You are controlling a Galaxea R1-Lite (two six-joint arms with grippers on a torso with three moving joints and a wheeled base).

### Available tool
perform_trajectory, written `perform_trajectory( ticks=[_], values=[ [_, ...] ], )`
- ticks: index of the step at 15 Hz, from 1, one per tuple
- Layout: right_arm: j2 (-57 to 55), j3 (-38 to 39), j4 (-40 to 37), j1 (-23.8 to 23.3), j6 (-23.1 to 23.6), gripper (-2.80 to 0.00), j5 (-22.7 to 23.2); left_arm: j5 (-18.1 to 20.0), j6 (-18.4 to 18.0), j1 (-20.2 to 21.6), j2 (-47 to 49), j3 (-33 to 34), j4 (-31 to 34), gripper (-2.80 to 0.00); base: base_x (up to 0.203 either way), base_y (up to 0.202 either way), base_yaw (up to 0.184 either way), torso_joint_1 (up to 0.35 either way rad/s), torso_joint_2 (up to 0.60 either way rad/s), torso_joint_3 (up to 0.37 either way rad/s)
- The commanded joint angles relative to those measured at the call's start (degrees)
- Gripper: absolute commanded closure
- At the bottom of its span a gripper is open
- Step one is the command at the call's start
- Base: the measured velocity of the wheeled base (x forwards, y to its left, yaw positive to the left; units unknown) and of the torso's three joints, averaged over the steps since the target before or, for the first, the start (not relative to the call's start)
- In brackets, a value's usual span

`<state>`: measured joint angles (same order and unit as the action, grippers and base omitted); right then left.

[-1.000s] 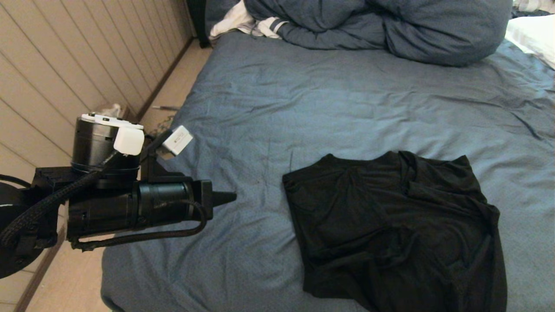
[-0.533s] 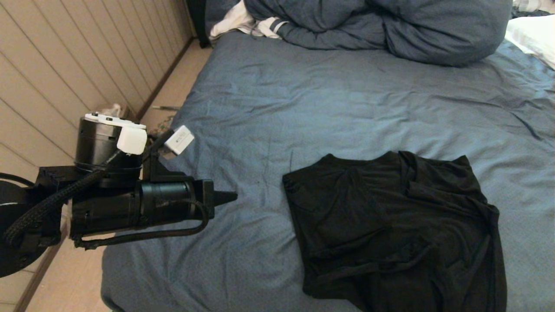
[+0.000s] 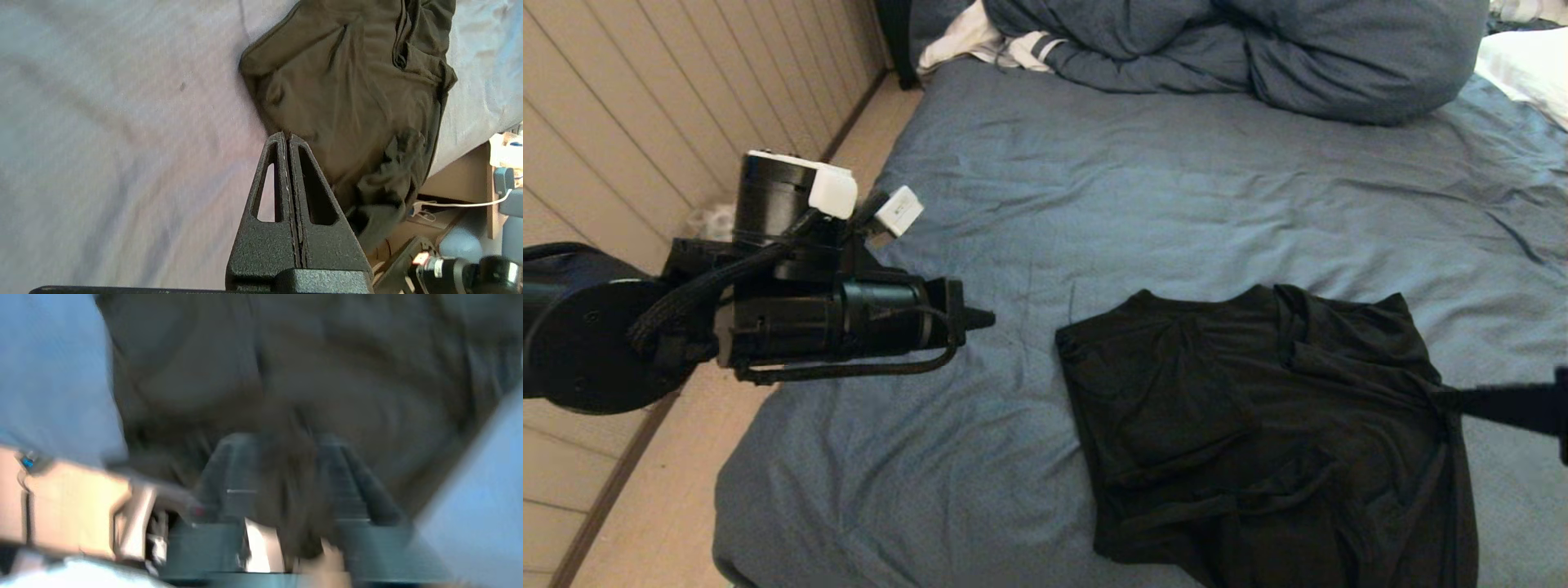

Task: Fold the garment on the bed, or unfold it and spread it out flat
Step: Unford the black T-shirt

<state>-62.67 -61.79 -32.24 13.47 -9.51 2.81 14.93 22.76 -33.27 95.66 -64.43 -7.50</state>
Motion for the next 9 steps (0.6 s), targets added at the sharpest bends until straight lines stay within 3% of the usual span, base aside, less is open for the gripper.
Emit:
perform_trajectory(
  ticks=[1,5,9],
  values=[
    [-12.0,-7.8,1.3,-0.9,-0.2,0.0,1.5,0.0,-0.1,-1.0,5.8,-4.5,0.1,0.0,0.0,0.0,0.0,0.0,0.0,0.0],
    [-22.7,-19.6,2.8,-2.9,-0.2,0.0,2.5,0.0,-0.2,-4.7,14.1,-10.8,0.6,0.0,0.0,0.0,0.0,0.0,0.0,0.0],
    [-29.0,-24.6,2.9,-4.7,0.3,0.0,4.6,0.7,-1.5,-8.3,17.6,-11.7,-2.2,0.0,0.0,0.0,0.0,0.0,0.0,0.0]
  ],
)
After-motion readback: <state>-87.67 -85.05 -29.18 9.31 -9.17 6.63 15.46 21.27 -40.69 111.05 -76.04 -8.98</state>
